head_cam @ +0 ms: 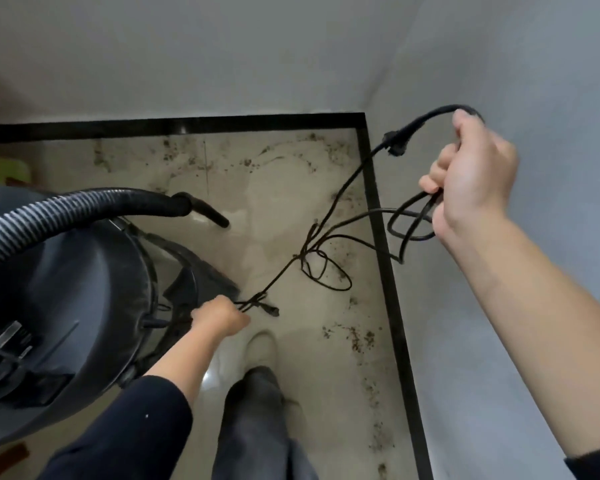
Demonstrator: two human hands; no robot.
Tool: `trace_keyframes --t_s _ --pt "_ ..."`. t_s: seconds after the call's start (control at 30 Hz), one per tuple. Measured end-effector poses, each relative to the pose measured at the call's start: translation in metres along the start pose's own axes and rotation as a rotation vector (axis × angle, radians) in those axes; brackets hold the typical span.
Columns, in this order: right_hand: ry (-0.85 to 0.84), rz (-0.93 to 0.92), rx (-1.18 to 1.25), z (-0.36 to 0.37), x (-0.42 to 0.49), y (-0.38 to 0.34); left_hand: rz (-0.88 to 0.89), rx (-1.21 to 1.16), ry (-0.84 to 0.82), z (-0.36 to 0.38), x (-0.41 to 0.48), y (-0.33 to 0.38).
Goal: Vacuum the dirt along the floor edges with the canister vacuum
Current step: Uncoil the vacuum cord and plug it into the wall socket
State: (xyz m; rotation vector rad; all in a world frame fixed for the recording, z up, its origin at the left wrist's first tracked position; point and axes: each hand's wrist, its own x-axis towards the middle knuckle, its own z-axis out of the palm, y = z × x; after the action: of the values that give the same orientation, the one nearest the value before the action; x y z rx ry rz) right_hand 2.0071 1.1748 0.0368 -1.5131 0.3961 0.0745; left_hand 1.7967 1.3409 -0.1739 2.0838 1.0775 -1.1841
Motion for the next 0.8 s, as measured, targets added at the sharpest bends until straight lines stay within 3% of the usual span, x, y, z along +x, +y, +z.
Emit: trace_keyframes --t_s 0.1,0.23,0.33,0.57,0.7,0.8 --pt "0.235 -0.079 0.005 0.01 0.031 -0.017 -0.074 -0.688 -0.157 -0.041 0.001 0.017" --pt "0.339 -0.208 -0.079 0.006 0.062 -0.032 -0.047 -1.066 -0.277 -0.108 -0.031 0.011" --pt "0.3 -0.195 -0.146 0.001 0.068 -0.028 0.099 -1.094 -0.394 -0.145 -0.063 0.017" --pt "0.269 -0.172 -0.176 -0.008 0.082 -0.041 0.565 -1.403 -0.266 -0.24 -0.129 0.08" --pt "0.175 -0.225 -0.211 -0.016 0.09 -0.072 0.369 -1.316 0.122 -0.261 -0.136 0.084" --pt "0.022 -0.244 -0.207 -0.018 0.089 -0.097 0.152 -1.034 0.302 -0.245 -0.125 0.066"
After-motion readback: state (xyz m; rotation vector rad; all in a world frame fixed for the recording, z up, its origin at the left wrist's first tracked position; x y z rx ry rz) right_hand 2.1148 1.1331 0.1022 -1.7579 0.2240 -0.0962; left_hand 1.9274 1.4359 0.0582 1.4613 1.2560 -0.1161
